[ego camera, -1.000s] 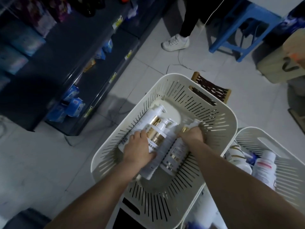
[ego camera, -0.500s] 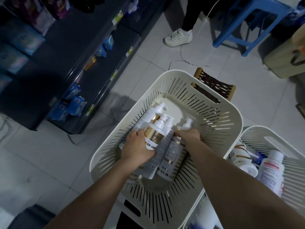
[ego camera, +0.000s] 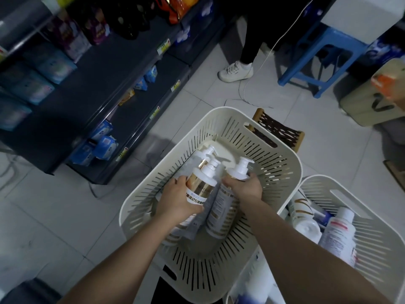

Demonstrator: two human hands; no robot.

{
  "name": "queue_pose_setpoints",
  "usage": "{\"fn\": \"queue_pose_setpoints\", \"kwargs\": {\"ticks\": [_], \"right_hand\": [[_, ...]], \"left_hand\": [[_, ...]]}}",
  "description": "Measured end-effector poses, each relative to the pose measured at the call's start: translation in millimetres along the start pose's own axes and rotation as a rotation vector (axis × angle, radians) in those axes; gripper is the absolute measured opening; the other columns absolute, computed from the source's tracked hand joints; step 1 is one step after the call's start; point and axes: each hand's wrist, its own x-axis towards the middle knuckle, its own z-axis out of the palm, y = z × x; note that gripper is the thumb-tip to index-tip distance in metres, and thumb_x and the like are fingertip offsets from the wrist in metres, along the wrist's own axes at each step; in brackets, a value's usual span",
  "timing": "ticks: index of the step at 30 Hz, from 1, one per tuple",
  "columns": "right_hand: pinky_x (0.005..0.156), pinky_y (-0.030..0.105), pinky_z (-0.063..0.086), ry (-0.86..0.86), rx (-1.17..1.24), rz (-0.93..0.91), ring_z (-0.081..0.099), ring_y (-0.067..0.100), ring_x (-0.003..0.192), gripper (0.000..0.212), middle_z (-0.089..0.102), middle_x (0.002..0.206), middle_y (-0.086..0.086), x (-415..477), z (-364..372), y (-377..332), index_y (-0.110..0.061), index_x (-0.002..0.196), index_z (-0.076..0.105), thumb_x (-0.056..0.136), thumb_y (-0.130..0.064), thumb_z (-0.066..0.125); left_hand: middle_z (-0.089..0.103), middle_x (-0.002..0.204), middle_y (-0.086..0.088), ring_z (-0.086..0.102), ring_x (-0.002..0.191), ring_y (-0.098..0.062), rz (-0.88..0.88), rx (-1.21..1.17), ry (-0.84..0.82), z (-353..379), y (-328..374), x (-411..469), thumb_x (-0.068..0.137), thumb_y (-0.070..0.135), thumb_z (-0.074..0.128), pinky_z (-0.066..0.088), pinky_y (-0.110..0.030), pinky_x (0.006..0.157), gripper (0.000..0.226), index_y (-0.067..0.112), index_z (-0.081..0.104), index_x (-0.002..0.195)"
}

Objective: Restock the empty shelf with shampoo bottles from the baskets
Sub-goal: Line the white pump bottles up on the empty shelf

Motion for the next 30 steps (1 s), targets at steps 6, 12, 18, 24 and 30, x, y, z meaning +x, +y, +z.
{"fn": "queue_pose_setpoints", "kwargs": {"ticks": [6, 12, 18, 24, 30], "right_hand": [[0.086, 0.035, 0.052, -0.016, -0.148, -0.494, 0.058, 0.016, 0.097, 0.067, 0.064, 0.106, -0.005, -43.8, -16.8, -9.4, -0.02, 0.124, 0.056, 0.067, -0.03, 0.088], [0.092, 0.044, 0.053, -0.05, -0.099, -0.75, 0.061, 0.02, 0.107, 0.08, 0.067, 0.117, -0.002, -93.8, -35.9, -17.8, -0.026, 0.13, 0.055, 0.06, -0.046, 0.086], [0.09, 0.035, 0.049, -0.148, -0.069, -0.942, 0.059, 0.015, 0.106, 0.079, 0.064, 0.115, -0.009, -149.5, -59.5, -32.0, -0.026, 0.133, 0.052, 0.064, -0.034, 0.089], [0.086, 0.043, 0.054, -0.327, -0.041, -0.997, 0.062, 0.016, 0.1, 0.071, 0.062, 0.104, -0.012, -210.5, -64.2, -46.5, -0.027, 0.115, 0.049, 0.057, -0.038, 0.09], [0.086, 0.042, 0.054, -0.504, -0.065, -1.129, 0.062, 0.015, 0.1, 0.068, 0.063, 0.104, -0.013, -277.9, -37.6, -56.3, -0.029, 0.113, 0.05, 0.058, -0.034, 0.091]], "left_hand": [[0.064, 0.096, 0.01, 0.065, 0.088, -0.015, -0.083, -0.307, 0.149, -10.3, 12.3, -37.0, 0.053, 0.041, 0.084, 0.055, -0.044, 0.081, 0.064, 0.028, 0.048, 0.103], [0.065, 0.094, 0.016, 0.064, 0.086, -0.002, -0.028, -0.583, 0.292, -31.0, 30.1, -93.8, 0.059, 0.025, 0.09, 0.048, -0.022, 0.069, 0.063, 0.031, 0.049, 0.106], [0.069, 0.103, 0.011, 0.067, 0.096, -0.009, 0.005, -0.795, 0.484, -61.1, 34.4, -161.2, 0.054, 0.017, 0.093, 0.054, -0.036, 0.088, 0.069, 0.028, 0.055, 0.111], [0.074, 0.097, 0.005, 0.071, 0.089, -0.01, 0.013, -0.96, 0.682, -89.5, 7.9, -234.0, 0.056, 0.01, 0.092, 0.056, -0.037, 0.084, 0.06, 0.025, 0.059, 0.105], [0.076, 0.098, 0.0, 0.072, 0.087, -0.013, 0.018, -1.102, 0.852, -113.4, -30.5, -309.1, 0.057, 0.003, 0.088, 0.055, -0.031, 0.074, 0.059, 0.017, 0.062, 0.109]]}}
